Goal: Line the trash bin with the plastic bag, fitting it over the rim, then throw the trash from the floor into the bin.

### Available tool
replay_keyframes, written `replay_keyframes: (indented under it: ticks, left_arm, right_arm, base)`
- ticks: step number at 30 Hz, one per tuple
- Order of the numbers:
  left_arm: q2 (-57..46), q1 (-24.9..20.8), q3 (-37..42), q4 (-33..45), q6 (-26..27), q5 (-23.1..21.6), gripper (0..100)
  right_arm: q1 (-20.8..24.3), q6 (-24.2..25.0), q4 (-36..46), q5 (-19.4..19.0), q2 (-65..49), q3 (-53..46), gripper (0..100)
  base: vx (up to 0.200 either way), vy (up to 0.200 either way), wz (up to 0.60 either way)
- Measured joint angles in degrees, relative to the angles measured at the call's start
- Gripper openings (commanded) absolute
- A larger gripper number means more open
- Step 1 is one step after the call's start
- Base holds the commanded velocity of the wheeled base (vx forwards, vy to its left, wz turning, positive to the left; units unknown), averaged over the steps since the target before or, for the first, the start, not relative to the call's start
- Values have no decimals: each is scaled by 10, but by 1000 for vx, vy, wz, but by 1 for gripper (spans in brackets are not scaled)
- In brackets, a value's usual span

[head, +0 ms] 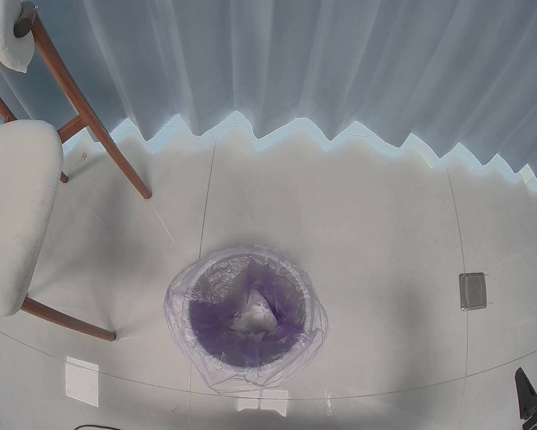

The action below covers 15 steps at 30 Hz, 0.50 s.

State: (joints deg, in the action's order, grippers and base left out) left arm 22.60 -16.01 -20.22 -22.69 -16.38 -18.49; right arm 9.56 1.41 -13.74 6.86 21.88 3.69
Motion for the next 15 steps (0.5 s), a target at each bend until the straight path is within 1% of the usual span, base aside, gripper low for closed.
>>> replay_keyframes:
  ticks: [4, 5, 7, 9, 12, 15]
  left_arm:
    - [-77, 17, 98, 7, 55, 20, 100]
    - [-90, 20, 117, 12, 74, 30, 100]
    - [-115, 27, 155, 31, 111, 65, 100]
    - [-132, 32, 173, 65, 134, 94, 100]
    - [-150, 36, 186, 147, 155, 128, 100]
    - [-160, 39, 190, 199, 167, 154, 100]
  right_arm:
    - [-17, -7, 50, -20, -65, -14, 100]
    - [-21, -9, 60, -24, -77, -17, 100]
    - [-31, -12, 78, -33, -104, -22, 100]
    - [-46, -14, 86, -45, -124, -24, 100]
    - [-67, -24, 93, -65, -153, -26, 100]
    - [-78, -35, 97, -70, -174, -27, 100]
  base:
    - [0, 0, 0]
    - [0, 0, 0]
    - [0, 0, 0]
    - [0, 0, 0]
    - [0, 0, 0]
    - [0, 0, 0]
